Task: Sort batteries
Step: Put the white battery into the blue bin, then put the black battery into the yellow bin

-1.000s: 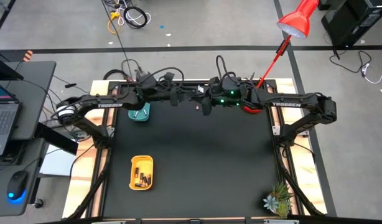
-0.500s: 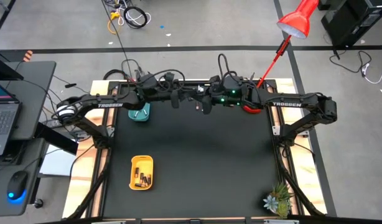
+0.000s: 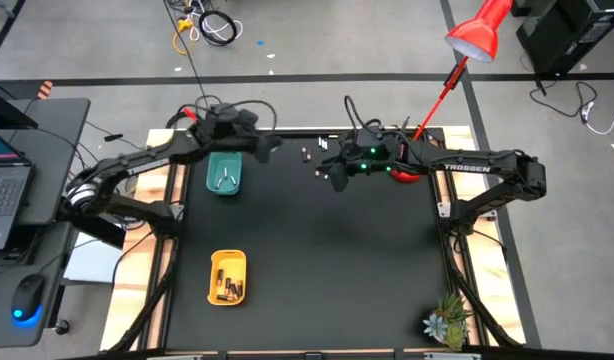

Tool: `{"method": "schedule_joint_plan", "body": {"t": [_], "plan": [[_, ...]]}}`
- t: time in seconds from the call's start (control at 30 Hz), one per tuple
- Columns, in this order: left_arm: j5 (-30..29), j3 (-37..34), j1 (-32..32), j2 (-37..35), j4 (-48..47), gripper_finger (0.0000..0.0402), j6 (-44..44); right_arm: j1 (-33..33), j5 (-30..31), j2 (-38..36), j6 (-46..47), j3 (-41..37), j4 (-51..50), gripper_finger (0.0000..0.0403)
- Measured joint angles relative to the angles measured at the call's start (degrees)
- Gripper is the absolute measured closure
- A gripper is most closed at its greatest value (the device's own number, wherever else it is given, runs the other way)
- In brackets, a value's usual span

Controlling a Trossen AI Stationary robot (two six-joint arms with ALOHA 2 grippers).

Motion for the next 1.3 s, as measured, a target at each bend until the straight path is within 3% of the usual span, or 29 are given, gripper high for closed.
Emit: {"method": "schedule_joint_plan", "body": {"t": [0.13,0.2,0.47,0.7,0.9,1.17,1.3], "plan": [[-10.22,-0.14,2.37,-1.16,-24.64,0.0364,8.13,-0.4,1.28,0.0,-1.18,0.0,-0.66,0.0242],[-15.27,-1.46,3.01,-1.15,-29.12,0.0356,10.58,-0.67,2.64,0.0,-1.69,-0.02,-0.4,0.0244],[-19.14,-10.71,6.8,-0.32,-28.43,0.0357,9.04,-2.04,3.54,0.0,-2.12,-0.02,1.53,0.0246],[-19.2,-17.25,7.63,-0.27,-24.77,0.0347,7.37,-1.99,3.28,0.0,-2.12,-0.04,1.68,0.0249],[-19.42,-17.54,7.58,-0.3,-24.43,0.0337,5.07,-2.04,3.19,0.0,-2.14,-0.07,3.64,0.025],[-19.29,-15.33,7.5,-0.3,-23.75,0.0281,5.96,-2.04,3.11,0.0,-2.14,-0.07,4.05,0.0254],[-16.63,-13.61,7.5,-0.28,-23.89,0.0271,6.24,-2.04,3.11,0.0,-2.14,-0.07,4.01,0.0254]]}}
